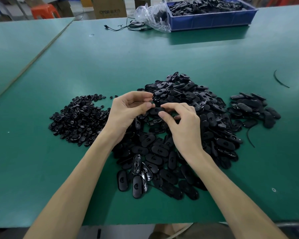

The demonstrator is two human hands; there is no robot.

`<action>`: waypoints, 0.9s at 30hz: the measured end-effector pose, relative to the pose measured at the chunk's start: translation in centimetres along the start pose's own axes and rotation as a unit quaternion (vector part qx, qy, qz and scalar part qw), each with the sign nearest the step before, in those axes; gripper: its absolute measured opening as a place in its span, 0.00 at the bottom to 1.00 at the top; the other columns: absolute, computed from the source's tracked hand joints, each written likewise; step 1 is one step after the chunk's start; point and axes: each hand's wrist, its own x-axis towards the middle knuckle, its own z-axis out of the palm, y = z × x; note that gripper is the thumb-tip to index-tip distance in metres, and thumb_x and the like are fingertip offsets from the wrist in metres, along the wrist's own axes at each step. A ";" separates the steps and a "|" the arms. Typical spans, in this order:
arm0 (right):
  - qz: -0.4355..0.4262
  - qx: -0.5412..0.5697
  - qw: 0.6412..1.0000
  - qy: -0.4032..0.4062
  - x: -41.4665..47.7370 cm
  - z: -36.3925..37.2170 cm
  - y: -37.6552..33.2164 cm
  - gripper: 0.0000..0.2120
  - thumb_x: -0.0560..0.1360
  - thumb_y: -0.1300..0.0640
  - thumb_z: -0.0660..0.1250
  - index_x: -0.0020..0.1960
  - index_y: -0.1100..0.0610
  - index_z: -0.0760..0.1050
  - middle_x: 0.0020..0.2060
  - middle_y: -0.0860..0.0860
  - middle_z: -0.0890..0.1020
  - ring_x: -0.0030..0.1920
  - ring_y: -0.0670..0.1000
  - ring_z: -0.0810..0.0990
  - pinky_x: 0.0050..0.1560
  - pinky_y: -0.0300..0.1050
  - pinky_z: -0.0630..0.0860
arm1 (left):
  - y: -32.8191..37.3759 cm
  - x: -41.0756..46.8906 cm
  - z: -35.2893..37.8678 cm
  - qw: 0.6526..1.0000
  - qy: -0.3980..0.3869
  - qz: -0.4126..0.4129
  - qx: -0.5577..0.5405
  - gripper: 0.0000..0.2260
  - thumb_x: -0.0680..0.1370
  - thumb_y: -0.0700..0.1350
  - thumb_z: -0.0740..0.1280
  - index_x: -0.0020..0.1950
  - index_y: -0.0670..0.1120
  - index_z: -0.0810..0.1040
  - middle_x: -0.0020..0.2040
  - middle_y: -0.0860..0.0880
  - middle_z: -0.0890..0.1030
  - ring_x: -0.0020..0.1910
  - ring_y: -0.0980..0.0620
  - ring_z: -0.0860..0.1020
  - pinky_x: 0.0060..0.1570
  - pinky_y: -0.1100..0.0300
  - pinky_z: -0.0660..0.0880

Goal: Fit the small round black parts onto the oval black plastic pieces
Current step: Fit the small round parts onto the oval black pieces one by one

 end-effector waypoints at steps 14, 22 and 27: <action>0.034 0.057 0.998 0.009 -0.1 -0.2 -0.5 0.06 0.80 0.56 0.74 0.56 0.47 0.82 0.46 0.43 0.85 0.52 0.46 0.83 0.56 0.46 0.80 | 0.1 0.0 0.0 0.999 0.015 0.011 0.027 0.10 0.76 0.39 0.76 0.56 0.46 0.86 0.52 0.46 0.87 0.53 0.50 0.85 0.49 0.65 0.77; 0.054 0.080 0.995 0.039 0.0 -0.3 -0.5 0.06 0.81 0.57 0.72 0.56 0.50 0.84 0.46 0.43 0.86 0.49 0.44 0.85 0.55 0.46 0.81 | 0.4 -0.3 0.6 0.997 -0.004 0.018 0.075 0.11 0.75 0.36 0.77 0.56 0.43 0.86 0.47 0.49 0.87 0.47 0.55 0.83 0.50 0.64 0.78; 0.052 0.082 0.995 0.038 0.0 -0.2 -0.5 0.05 0.80 0.57 0.72 0.55 0.49 0.83 0.45 0.44 0.86 0.52 0.47 0.85 0.57 0.52 0.81 | 0.3 -0.5 1.4 0.986 -0.032 0.042 0.157 0.12 0.75 0.34 0.77 0.57 0.42 0.84 0.46 0.48 0.83 0.42 0.54 0.80 0.50 0.60 0.79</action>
